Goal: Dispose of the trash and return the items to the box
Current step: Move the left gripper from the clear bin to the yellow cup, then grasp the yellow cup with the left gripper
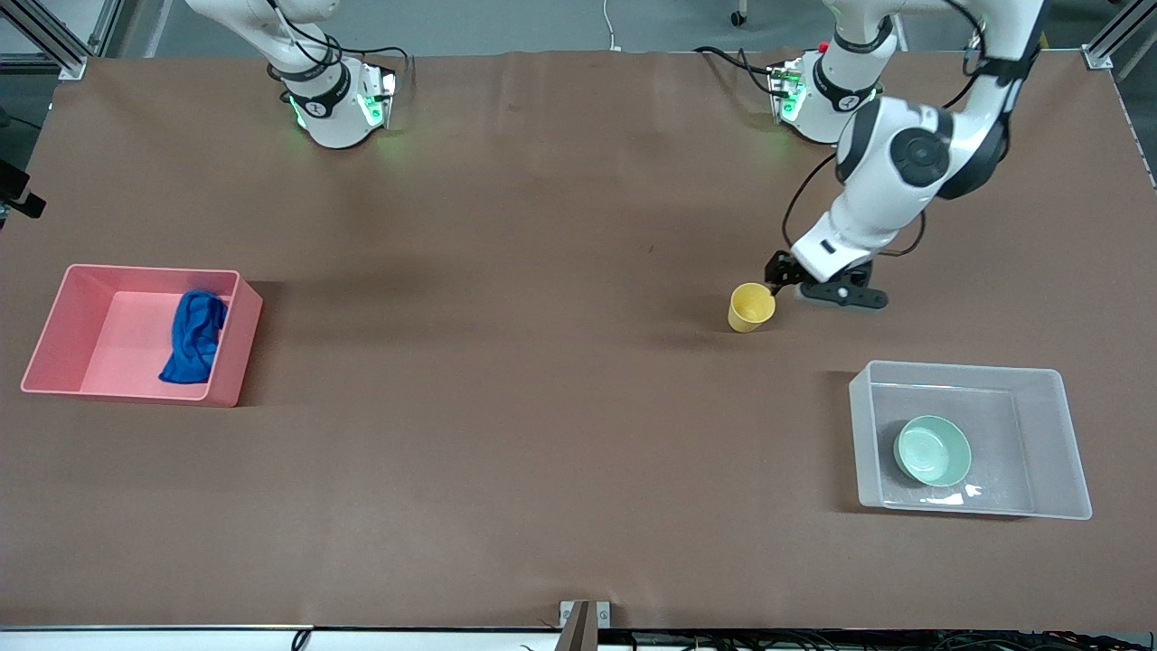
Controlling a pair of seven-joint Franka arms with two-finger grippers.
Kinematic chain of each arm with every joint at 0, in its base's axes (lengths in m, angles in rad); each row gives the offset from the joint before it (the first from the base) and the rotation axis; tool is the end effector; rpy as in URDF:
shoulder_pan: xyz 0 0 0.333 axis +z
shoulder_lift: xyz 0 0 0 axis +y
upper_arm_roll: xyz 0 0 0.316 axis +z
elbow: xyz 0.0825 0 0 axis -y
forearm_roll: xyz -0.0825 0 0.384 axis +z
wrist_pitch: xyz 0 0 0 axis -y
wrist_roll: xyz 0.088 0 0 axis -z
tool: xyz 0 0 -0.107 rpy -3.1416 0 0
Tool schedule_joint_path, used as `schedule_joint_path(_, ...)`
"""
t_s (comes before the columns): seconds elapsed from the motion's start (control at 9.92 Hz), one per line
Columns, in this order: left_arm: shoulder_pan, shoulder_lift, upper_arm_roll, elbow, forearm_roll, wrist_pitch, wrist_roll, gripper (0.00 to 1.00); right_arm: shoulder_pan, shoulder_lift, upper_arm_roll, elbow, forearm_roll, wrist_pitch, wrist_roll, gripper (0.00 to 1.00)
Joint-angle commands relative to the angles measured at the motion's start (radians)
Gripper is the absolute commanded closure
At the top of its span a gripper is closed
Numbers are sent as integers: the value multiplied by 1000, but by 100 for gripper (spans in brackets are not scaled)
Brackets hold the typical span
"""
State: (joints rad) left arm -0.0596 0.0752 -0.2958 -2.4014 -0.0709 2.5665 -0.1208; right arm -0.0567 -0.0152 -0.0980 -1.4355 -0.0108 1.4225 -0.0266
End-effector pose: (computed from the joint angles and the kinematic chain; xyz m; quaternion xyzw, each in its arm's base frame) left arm 0.4739 -0.1752 0.2936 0.9946 -0.0873 0.0375 0.0416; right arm 0.5266 -0.0839 0.6825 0.9979 -0.0648 0.0006 0.0047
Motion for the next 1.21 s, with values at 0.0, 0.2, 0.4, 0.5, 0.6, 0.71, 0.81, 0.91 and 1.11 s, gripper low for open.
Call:
schedule_joint_path(0.0, 1, 133, -3, 4, 75, 95, -20, 14, 3, -8, -3, -6, 2, -8, -3, 0)
schedule_joint_path(0.2, 1, 201, -3, 7, 102, 147, -25, 22, 3, -8, -3, -6, 2, -16, -4, 0)
schedule_joint_path(0.4, -3, 221, -5, 2, 103, 156, -26, 77, 3, -8, -3, -6, 2, -19, -4, 0)
schedule_joint_path(0.5, -3, 219, -5, 2, 103, 153, -26, 88, 3, -8, -3, -6, 2, -23, -4, 0)
schedule_joint_path(0.6, -5, 209, -5, 2, 103, 150, -25, 96, 3, -8, -3, -6, 2, -30, -4, 0)
schedule_joint_path(0.71, -8, 178, -6, 2, 105, 146, -28, 99, 3, -8, -3, -6, 2, -31, -3, 0)
schedule_joint_path(0.81, -8, 137, -12, 7, 105, 86, -29, 99, 3, -8, -3, -6, 2, -31, -4, 0)
schedule_joint_path(0.91, -2, 80, -12, 21, 105, -5, -19, 99, 3, -8, -3, -6, 2, -31, -4, 0)
schedule_joint_path(1.11, 4, 19, 7, 117, 103, -153, -8, 99, 3, -8, -3, -6, 2, -31, -4, 0)
